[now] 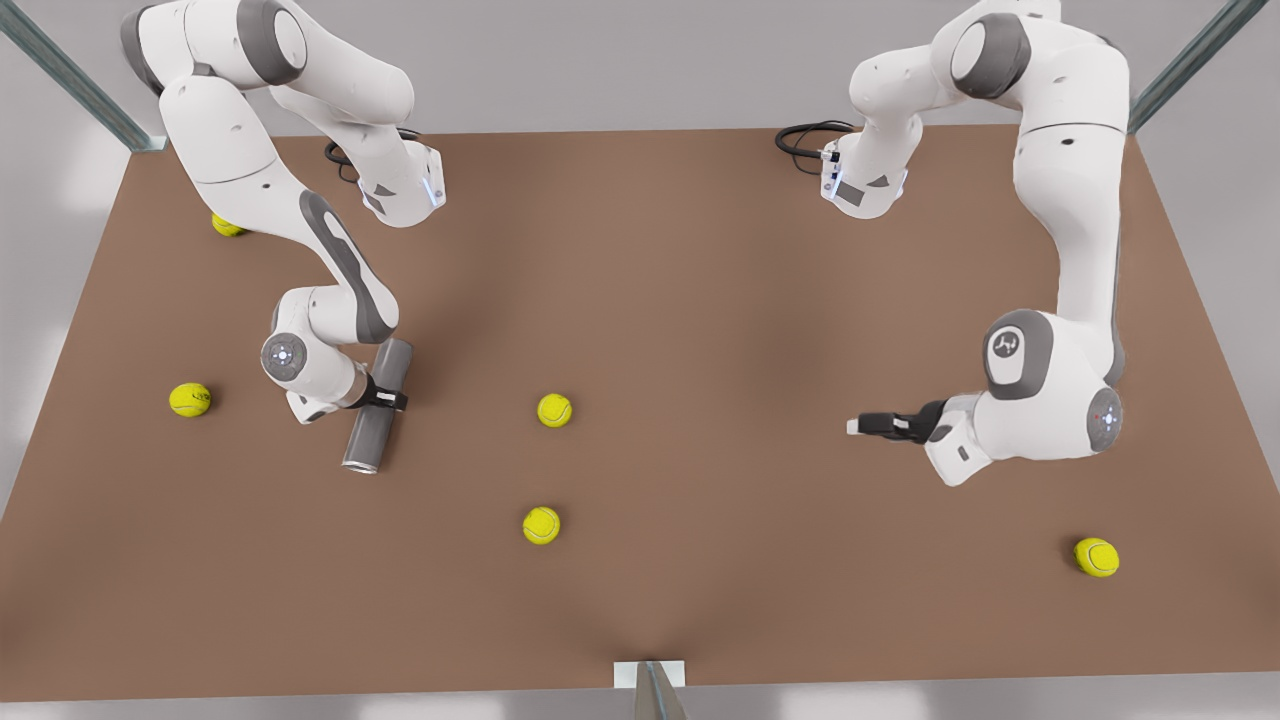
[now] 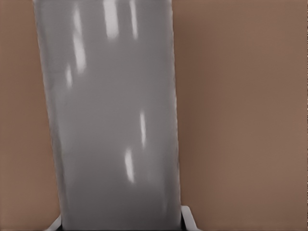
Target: Put the tennis tube upright
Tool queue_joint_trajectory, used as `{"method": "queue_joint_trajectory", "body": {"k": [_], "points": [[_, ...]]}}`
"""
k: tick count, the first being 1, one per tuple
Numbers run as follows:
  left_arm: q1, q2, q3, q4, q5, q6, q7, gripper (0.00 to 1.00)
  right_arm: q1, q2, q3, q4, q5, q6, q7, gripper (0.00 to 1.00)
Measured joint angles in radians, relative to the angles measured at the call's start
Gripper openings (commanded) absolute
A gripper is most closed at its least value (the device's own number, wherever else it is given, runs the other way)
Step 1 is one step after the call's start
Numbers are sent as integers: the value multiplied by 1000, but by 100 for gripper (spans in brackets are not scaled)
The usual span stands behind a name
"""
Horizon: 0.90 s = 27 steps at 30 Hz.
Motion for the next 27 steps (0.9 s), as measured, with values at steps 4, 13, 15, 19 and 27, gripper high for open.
{"method": "queue_joint_trajectory", "body": {"k": [4,13,15,19,27], "points": [[-2,11,0,-5,-24,40,-2,100,2,0,0,-3,0,1,0,77],[-1,12,0,-4,-21,42,-6,100,5,-3,3,-6,1,0,0,77],[-1,16,0,-4,-20,42,-5,100,3,-17,3,-14,1,-2,-1,77],[-2,17,0,-4,-20,42,-5,100,0,-58,25,-14,1,-18,-35,77],[-1,16,0,-2,-20,42,-5,100,15,-106,154,30,1,-41,-102,77]]}}
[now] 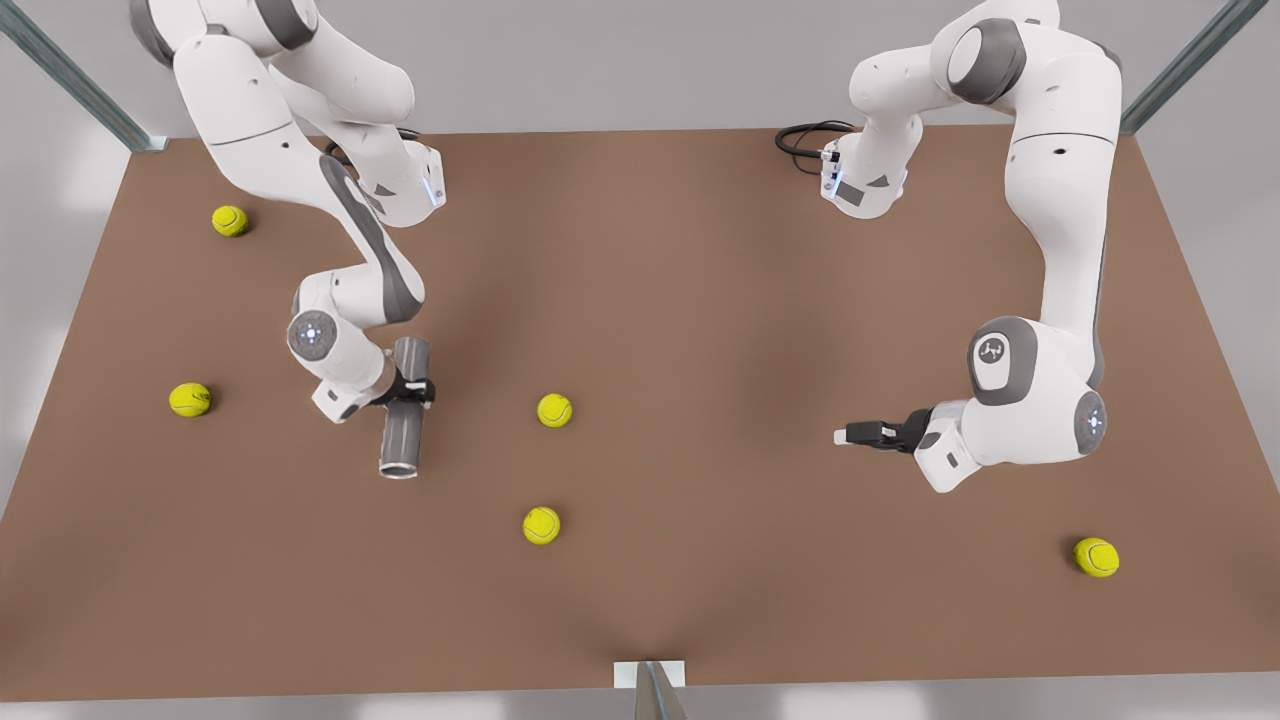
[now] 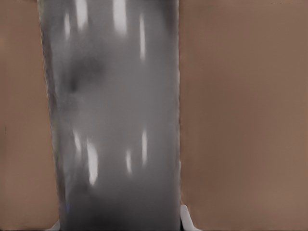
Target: Put the tennis tube upright
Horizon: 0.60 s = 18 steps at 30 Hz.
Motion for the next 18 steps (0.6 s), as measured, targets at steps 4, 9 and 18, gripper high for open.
{"method": "queue_joint_trajectory", "body": {"k": [4,9,18], "points": [[0,5,0,0,0,0,1,100,116,5,26,70,-1,-36,-2,77],[0,11,0,1,-1,2,2,100,259,92,26,275,-22,-133,-174,77],[2,15,0,2,0,2,3,100,459,320,-100,634,-23,-158,-713,77]]}}
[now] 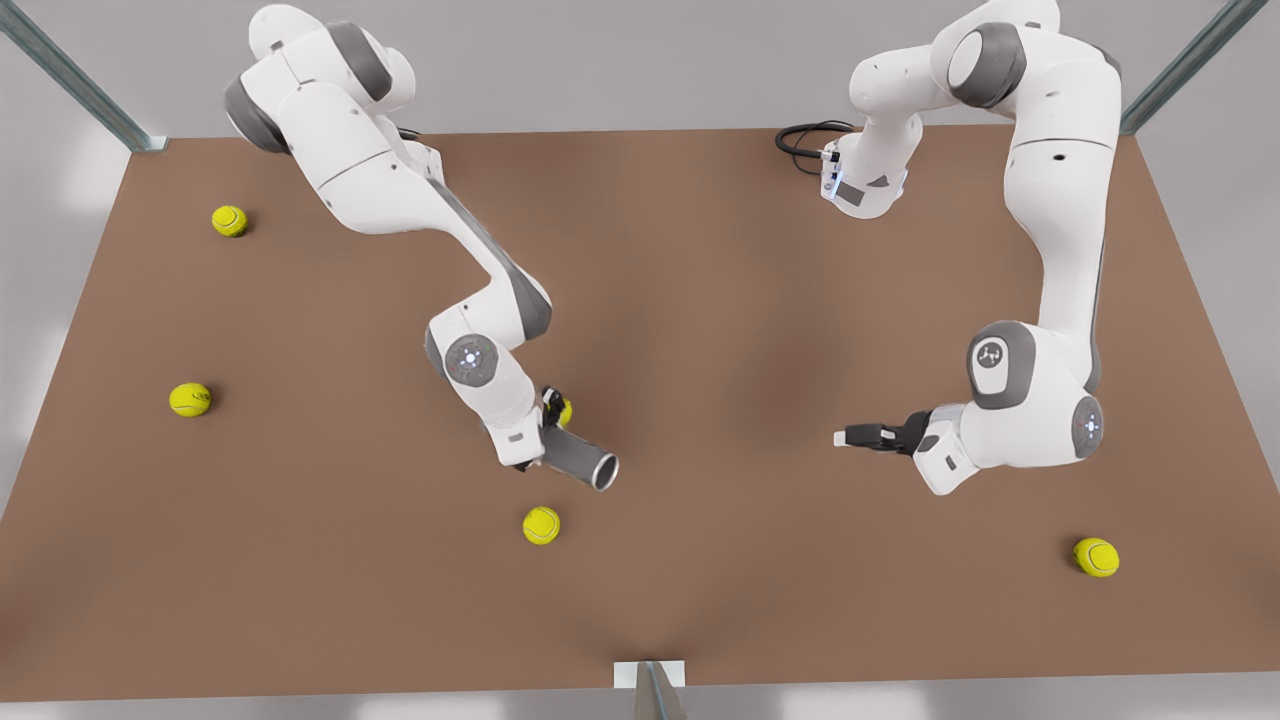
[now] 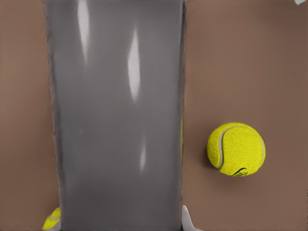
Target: Put the tennis tube upright
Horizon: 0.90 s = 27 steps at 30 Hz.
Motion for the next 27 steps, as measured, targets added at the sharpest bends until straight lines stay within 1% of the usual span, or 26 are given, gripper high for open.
{"method": "queue_joint_trajectory", "body": {"k": [2,4,6,7,9,11,14,15,17,20,25,26,27], "points": [[0,0,0,0,0,0,0,100,4,10,1,38,-25,-11,-94,77],[0,1,0,-2,0,0,0,100,42,10,1,66,-25,-14,-166,77],[0,2,0,-2,0,0,0,100,98,10,-3,70,-21,-12,-168,77],[0,0,0,-2,0,0,1,100,121,11,-16,70,-16,-10,-166,77],[0,0,0,-3,1,-2,2,100,205,13,-80,72,-10,-9,-167,77],[2,0,0,-3,1,-2,2,100,249,33,-82,105,-9,-10,-166,77],[0,6,0,-3,2,0,2,100,307,101,-118,218,-9,-33,-166,77],[0,6,0,-3,1,0,2,100,331,124,-145,250,-9,-41,-168,77],[0,6,0,-3,1,0,2,100,358,173,-154,316,-9,-41,-168,77],[1,6,0,-3,1,0,2,100,407,217,-188,360,-5,-35,-164,77],[1,6,0,-3,1,-1,2,100,435,254,-193,385,-4,-30,-152,77],[2,6,0,-3,1,0,2,100,452,267,-203,401,0,-30,-151,77],[0,7,0,-3,1,0,2,100,484,281,-243,412,39,-30,-151,78]]}}
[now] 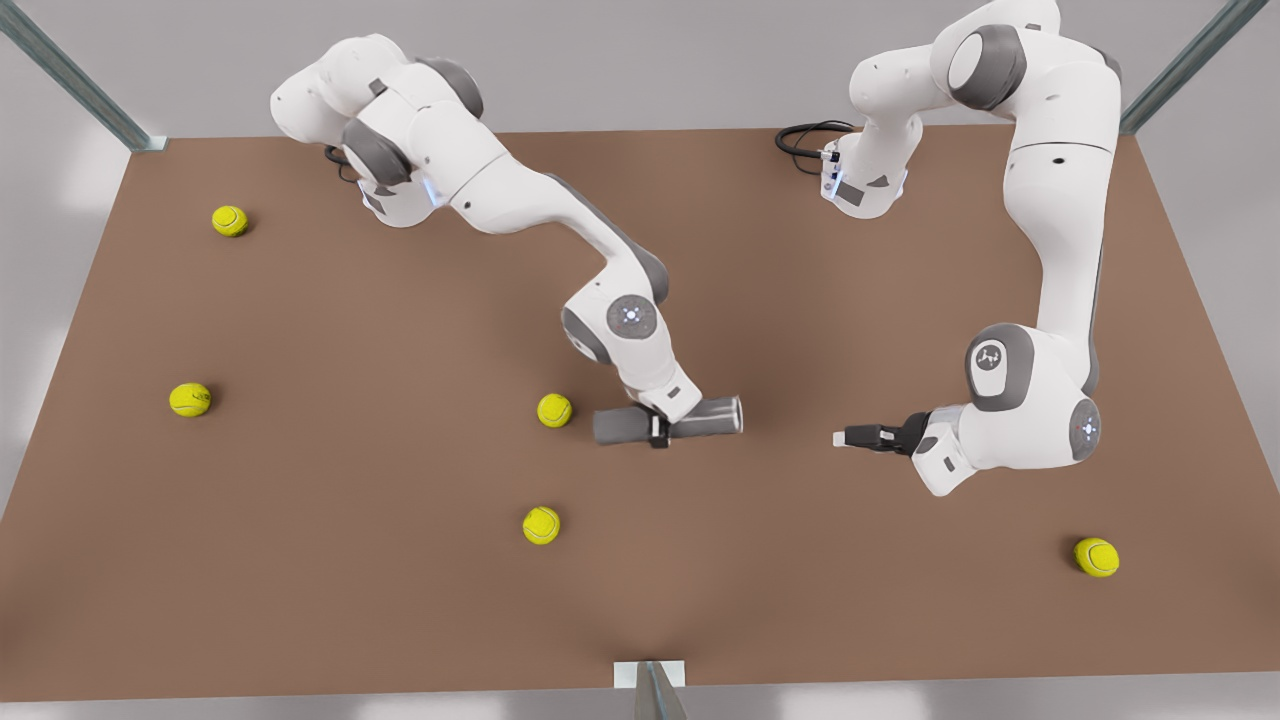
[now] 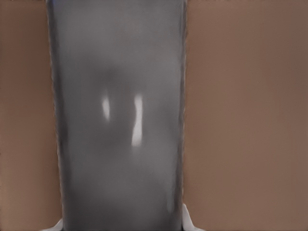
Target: Put the tennis tube upright
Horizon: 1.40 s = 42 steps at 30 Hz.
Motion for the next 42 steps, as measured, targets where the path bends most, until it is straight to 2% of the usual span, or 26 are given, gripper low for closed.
{"method": "queue_joint_trajectory", "body": {"k": [1,2,9,11,13,15,16,18,20,21,22,23,24,25,26,31,33,39,42], "points": [[0,2,0,0,0,0,0,100,19,12,-23,14,14,0,0,92],[0,2,0,0,0,0,0,100,20,22,-26,15,15,1,1,100],[0,1,0,0,0,-1,0,100,25,19,-24,15,19,14,3,100],[3,2,0,-6,-2,-4,1,100,-8,-41,-21,-8,33,6,1,100],[5,51,-2,-10,-48,-5,7,100,-129,-224,10,-174,38,-18,-6,100],[-1,90,-2,-8,-127,-3,21,100,-414,-403,170,-327,39,-84,-3,100],[-5,114,-3,-4,-162,1,30,100,-513,-472,193,-370,43,-139,-2,100],[-10,146,-39,-8,-216,71,31,100,-690,-580,192,-372,39,-364,110,100],[-49,176,-41,-5,-258,142,35,100,-839,-625,179,-364,29,-445,135,100],[-55,191,-41,0,-276,149,35,100,-935,-639,179,-361,28,-521,237,100],[-55,193,-42,-2,-290,150,40,100,-958,-668,157,-335,27,-630,433,100],[-56,193,-45,-11,-302,149,46,99,-825,-678,19,-279,25,-770,570,100],[-47,188,-49,-48,-312,146,97,100,-704,-704,-107,-267,18,-812,602,100],[-34,184,-49,-79,-319,143,134,100,-768,-710,-41,-271,-12,-809,604,100],[-38,190,-59,-81,-326,161,138,100,-757,-705,-33,-279,-17,-807,605,100],[-55,249,-71,-64,-365,254,166,100,-750,-732,-10,-321,-5,-800,700,100],[-69,267,-78,-63,-385,281,175,100,-766,-727,-9,-319,-2,-733,701,100],[-72,275,-84,-88,-426,288,239,99,-749,-730,-4,-316,-2,-721,703,100],[-72,299,-90,-83,-450,305,279,99,-806,-713,-6,-315,-2,-678,685,100]]}}
